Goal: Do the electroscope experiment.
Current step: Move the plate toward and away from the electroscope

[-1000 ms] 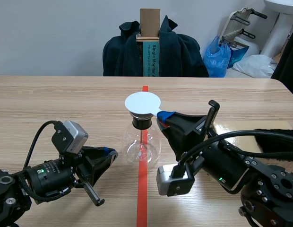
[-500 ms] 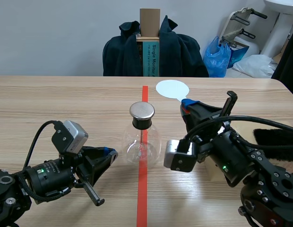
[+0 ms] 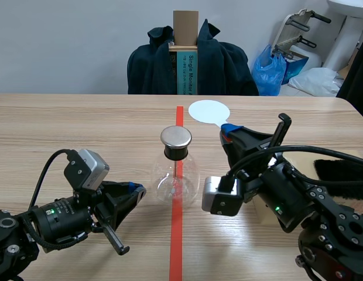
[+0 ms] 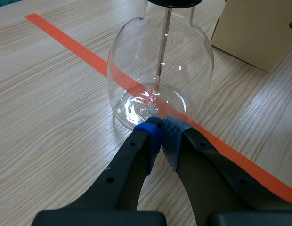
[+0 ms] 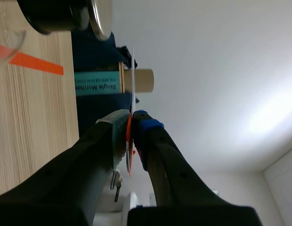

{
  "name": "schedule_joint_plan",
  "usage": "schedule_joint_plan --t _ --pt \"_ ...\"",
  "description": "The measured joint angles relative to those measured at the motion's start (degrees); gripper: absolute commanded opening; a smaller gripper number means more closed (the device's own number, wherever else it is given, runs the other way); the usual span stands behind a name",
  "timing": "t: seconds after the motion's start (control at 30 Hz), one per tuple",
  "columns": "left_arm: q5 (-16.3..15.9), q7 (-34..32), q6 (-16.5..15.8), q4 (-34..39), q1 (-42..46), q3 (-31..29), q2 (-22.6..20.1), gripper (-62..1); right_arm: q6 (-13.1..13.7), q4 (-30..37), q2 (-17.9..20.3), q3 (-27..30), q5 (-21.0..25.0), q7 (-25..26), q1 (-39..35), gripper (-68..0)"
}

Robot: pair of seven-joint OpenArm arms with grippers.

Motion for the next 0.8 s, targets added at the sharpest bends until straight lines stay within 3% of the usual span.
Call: schedule_joint_plan --t 0.4,0.8 --pt "0.0 0.0 0.0 0.0 0.0 0.0 0.0 -56.8 0.0 0.0 0.0 0.0 -0.6 15.4 0.0 -66.9" --pt "0.0 0.0 0.0 0.0 0.0 0.0 0.0 -56.8 0.0 0.0 0.0 0.0 -0.6 17.2 0.0 -66.9"
